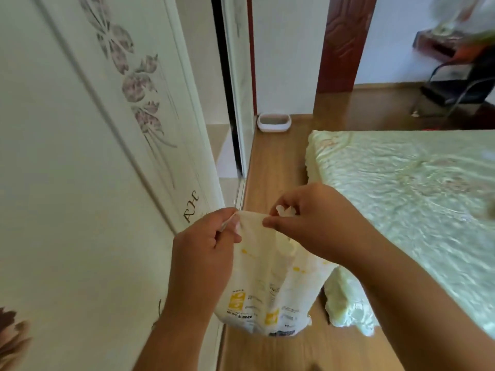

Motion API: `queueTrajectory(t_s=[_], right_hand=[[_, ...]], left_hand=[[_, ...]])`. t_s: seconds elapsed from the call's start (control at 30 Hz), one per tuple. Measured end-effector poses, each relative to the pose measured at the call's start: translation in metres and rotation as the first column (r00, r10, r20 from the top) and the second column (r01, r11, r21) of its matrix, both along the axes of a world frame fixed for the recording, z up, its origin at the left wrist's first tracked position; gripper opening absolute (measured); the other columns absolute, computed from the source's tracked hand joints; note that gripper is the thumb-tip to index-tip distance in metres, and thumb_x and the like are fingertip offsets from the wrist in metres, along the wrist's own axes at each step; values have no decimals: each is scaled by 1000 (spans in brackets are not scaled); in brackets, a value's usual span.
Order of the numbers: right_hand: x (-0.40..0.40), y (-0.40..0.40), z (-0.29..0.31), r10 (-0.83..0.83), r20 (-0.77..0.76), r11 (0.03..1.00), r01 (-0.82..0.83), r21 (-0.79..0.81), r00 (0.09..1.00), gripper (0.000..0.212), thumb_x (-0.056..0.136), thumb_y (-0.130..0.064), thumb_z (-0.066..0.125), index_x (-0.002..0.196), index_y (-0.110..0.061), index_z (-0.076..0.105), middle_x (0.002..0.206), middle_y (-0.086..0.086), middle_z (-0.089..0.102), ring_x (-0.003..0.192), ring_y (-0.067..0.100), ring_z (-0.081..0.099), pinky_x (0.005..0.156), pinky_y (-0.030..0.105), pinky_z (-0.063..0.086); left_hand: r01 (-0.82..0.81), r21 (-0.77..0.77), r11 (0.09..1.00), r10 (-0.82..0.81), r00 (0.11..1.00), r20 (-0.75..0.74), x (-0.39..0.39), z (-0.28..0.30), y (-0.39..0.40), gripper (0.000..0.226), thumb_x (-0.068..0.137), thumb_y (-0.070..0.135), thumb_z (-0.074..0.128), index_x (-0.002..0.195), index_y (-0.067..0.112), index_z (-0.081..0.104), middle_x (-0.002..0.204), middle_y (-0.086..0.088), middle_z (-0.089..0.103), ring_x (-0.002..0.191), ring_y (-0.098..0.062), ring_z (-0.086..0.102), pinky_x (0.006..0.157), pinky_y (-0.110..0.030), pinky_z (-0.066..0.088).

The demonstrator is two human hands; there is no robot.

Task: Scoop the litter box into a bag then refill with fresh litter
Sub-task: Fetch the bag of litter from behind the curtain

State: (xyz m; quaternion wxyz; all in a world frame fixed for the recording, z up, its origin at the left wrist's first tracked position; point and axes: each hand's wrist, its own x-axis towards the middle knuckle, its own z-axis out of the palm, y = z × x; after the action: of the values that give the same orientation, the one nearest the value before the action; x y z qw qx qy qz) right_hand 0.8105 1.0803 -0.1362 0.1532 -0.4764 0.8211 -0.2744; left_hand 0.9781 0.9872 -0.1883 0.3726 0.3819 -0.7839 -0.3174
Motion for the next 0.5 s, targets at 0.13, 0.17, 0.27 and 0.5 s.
queueTrajectory(t_s=[0.13, 0.17, 0.27, 0.5], right_hand=[[-33, 9, -7, -61, 24, 998, 61, 26, 998, 25, 85, -47, 75, 83, -22, 75, 70, -1, 70, 64, 14, 66, 62, 37, 58], [-42, 11, -7, -71, 39, 997, 70, 31, 997, 23, 85, -46, 75, 83, -24, 76, 69, -2, 70, 64, 12, 66, 58, 32, 55], [-67, 14, -9, -84, 60, 996, 82, 35, 995, 18, 87, -44, 75, 85, -26, 75, 65, -6, 67, 60, 7, 62, 52, 21, 43], [-119, 10, -6, -84, 20, 996, 83, 44, 996, 18, 87, -45, 75, 84, -27, 74, 65, -8, 64, 62, 8, 62, 53, 20, 41]], left_hand=[[69, 38, 997, -70, 998, 8, -40, -7, 0, 16, 100, 32, 63, 108, 31, 77, 73, 20, 71, 80, 4, 68, 80, -16, 51], [79, 49, 996, -80, 997, 12, -50, -8, 1, 17, 100, 32, 63, 108, 30, 77, 73, 20, 72, 80, 6, 67, 79, -10, 49], [84, 71, 994, -85, 996, 13, -79, -13, 1, 19, 99, 30, 64, 111, 26, 78, 72, 20, 72, 77, 6, 68, 70, 0, 43], [82, 138, 987, -78, 996, -36, -132, -15, 1, 19, 99, 31, 65, 112, 27, 78, 71, 20, 73, 73, 1, 70, 66, -8, 49]])
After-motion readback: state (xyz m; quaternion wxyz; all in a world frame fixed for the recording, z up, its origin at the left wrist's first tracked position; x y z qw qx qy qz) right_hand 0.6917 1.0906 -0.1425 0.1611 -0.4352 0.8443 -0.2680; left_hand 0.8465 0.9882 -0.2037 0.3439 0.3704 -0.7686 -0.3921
